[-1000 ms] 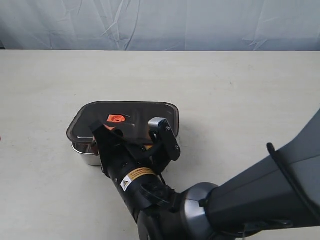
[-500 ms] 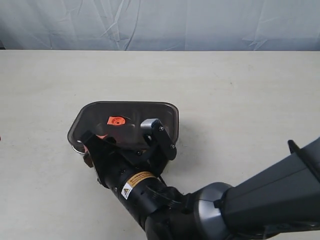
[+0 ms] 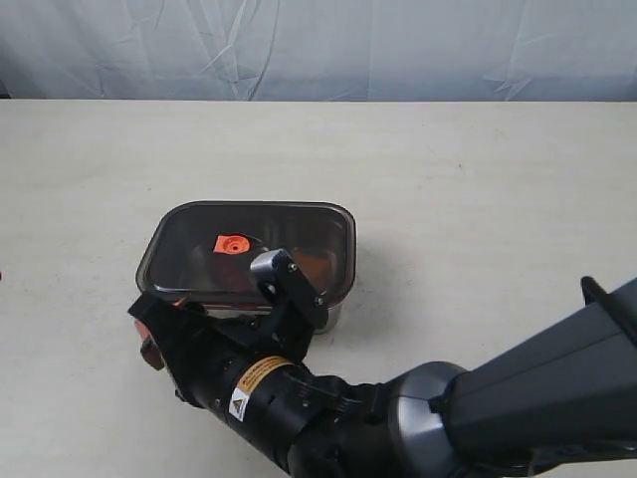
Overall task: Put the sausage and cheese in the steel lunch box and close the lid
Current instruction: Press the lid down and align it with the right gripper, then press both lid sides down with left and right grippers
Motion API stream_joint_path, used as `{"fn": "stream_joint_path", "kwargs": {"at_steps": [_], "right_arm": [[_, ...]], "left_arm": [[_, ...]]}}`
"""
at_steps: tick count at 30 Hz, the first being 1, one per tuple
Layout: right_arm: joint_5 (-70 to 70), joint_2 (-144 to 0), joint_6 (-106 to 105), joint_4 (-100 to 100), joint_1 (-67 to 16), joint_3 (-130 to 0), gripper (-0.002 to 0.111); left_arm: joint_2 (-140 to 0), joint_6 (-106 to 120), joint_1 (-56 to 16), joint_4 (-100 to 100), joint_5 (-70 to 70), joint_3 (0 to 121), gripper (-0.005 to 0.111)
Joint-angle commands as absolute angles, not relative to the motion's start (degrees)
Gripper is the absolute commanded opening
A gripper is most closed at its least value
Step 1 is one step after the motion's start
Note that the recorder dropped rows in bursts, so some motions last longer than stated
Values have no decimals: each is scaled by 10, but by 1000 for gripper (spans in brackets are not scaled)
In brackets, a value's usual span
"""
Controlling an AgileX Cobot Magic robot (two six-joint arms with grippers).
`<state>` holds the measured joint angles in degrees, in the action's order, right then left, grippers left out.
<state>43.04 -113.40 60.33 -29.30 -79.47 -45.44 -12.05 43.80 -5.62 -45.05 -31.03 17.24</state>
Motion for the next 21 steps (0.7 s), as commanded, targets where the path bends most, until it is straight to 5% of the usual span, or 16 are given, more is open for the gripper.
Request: {"fn": "stream_joint_path", "kwargs": {"at_steps": [1, 5, 10, 13, 21], "right_arm": [[430, -1120, 650, -176, -794, -453, 50], [429, -1093, 663, -71, -794, -450, 45], [425, -1034, 663, 40, -794, -422, 2], [389, -984, 619, 27, -793, -397, 0], [206, -848, 117, -331, -778, -384, 0]], "left_arm": [[-117, 437, -59, -453, -307, 170, 45], [-117, 437, -59, -453, -310, 170, 44], [-117, 437, -59, -453, -310, 170, 21], [-118, 437, -59, -453, -310, 170, 1], [-189, 495, -59, -510, -333, 175, 0]]}}
